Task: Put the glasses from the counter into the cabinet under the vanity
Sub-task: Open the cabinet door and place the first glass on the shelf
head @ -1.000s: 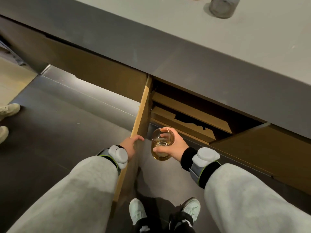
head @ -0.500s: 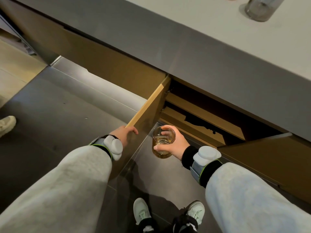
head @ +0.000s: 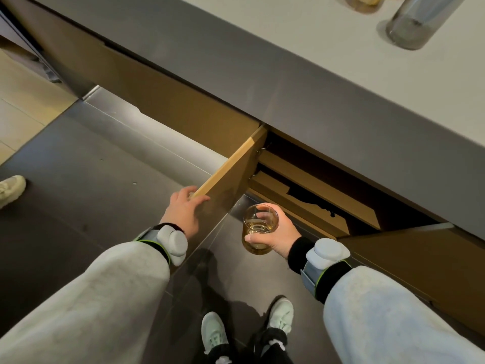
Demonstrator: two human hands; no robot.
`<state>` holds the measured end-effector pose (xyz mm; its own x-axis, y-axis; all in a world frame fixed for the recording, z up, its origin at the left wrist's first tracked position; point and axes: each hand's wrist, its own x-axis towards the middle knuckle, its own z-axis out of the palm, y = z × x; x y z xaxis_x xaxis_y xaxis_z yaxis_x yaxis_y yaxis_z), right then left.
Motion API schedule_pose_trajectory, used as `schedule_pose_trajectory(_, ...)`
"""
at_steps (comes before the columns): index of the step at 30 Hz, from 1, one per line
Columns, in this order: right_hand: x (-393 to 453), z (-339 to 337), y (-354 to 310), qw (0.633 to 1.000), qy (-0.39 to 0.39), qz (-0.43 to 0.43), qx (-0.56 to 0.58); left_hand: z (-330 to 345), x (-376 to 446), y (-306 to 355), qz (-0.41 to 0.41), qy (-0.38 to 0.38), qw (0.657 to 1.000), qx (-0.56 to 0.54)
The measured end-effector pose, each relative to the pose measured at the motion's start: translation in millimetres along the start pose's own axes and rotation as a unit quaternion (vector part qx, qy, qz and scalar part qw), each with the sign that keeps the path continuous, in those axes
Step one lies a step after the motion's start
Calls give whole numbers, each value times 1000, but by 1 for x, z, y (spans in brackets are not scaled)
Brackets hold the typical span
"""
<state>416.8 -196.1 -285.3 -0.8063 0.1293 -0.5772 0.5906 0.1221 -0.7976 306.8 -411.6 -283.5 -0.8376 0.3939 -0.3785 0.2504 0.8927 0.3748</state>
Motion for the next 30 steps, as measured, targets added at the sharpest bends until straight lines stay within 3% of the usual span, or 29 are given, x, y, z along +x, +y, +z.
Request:
schedule_pose_trajectory(3, 4, -14, 5, 1000, 1, -2, -3, 1, -10, 31, 58, 81, 995, 23)
schedule_pose_trajectory(6, 10, -33, 8, 1000, 1, -3, 6, 10, -10, 68, 94, 26, 995, -4)
schedule_pose_trajectory(10, 10, -60, 7, 1000, -6, -12, 2, 28, -1, 111, 73, -109, 977, -168)
schedule_pose_trajectory(15, 6, -90, 7, 1000, 2, -29, 10, 43, 11, 147, 46, -125, 950, -283)
schedule_pose_trajectory(20, 4, -107, 18, 999, 8, -29, 31, 63, 15, 173, 48, -174, 937, -300)
schedule_pose_trajectory(30, 38, -118, 45, 997, 51, -55, 26, 107, 57, 181, 82, -137, 933, -323)
